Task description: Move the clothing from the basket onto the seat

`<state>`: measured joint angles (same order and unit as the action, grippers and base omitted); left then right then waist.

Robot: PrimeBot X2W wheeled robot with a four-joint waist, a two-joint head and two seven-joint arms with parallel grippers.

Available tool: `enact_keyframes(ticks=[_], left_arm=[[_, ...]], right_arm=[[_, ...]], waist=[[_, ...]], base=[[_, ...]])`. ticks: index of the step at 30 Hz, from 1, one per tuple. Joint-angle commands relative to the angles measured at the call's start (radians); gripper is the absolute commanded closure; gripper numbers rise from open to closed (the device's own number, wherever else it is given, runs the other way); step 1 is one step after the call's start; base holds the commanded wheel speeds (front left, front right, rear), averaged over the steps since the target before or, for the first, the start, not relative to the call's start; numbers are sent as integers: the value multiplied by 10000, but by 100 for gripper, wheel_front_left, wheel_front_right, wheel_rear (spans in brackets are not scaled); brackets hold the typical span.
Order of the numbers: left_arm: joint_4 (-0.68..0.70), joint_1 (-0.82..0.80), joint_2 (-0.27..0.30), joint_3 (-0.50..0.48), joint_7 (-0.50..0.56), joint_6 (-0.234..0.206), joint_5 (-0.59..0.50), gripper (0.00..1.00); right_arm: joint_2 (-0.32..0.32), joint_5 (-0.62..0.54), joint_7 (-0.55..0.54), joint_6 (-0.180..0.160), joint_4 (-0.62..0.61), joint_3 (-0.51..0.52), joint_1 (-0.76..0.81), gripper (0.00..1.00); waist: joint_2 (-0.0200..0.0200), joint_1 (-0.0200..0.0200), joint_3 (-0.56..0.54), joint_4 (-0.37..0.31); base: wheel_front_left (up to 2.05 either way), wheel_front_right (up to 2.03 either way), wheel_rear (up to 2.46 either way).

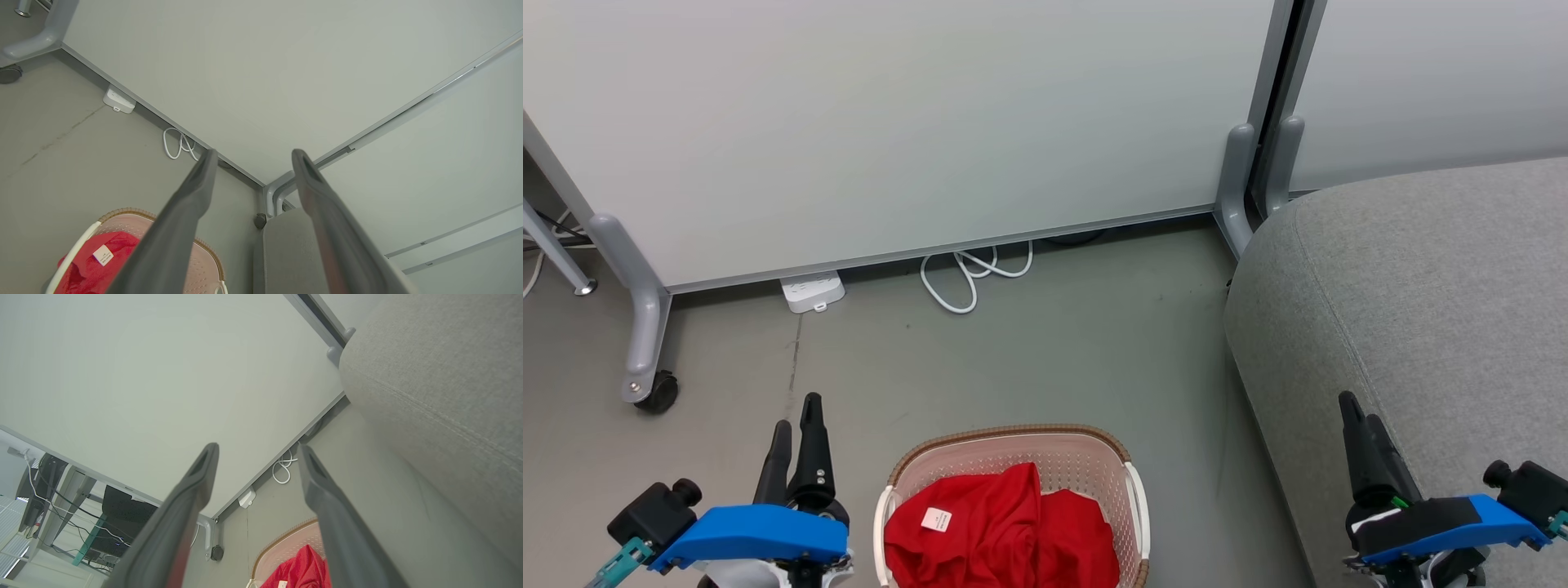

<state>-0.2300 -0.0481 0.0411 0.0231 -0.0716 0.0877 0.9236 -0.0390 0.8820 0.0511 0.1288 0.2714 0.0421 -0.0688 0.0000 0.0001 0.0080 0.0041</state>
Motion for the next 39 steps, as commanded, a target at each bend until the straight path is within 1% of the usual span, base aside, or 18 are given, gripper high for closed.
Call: enact_keyframes(ticks=[1, 10, 18, 39], left_arm=[[115, -256, 85, 71, -81, -34, -289, 0], [50, -265, 91, 269, -371, -68, -1522, 0], [0, -288, 94, 396, -595, -77, -2476, 0], [-88, -288, 101, 745, -1135, -56, -4491, 0]], right_arm=[[-79, -308, 75, 14, -147, -18, -245, 0], [-89, -1523, 284, 16, -258, -39, -243, 0], [-99, -2300, 404, 18, -269, -71, -251, 0], [-119, -4501, 727, 22, -304, -14, -270, 0]], waist=[[0, -1, 0, 1], [0, -1, 9, 15], [0, -1, 14, 33], [0, -1, 57, 58]], base=[[0, 0, 0], [0, 0, 0], [0, 0, 0], [0, 0, 0]])
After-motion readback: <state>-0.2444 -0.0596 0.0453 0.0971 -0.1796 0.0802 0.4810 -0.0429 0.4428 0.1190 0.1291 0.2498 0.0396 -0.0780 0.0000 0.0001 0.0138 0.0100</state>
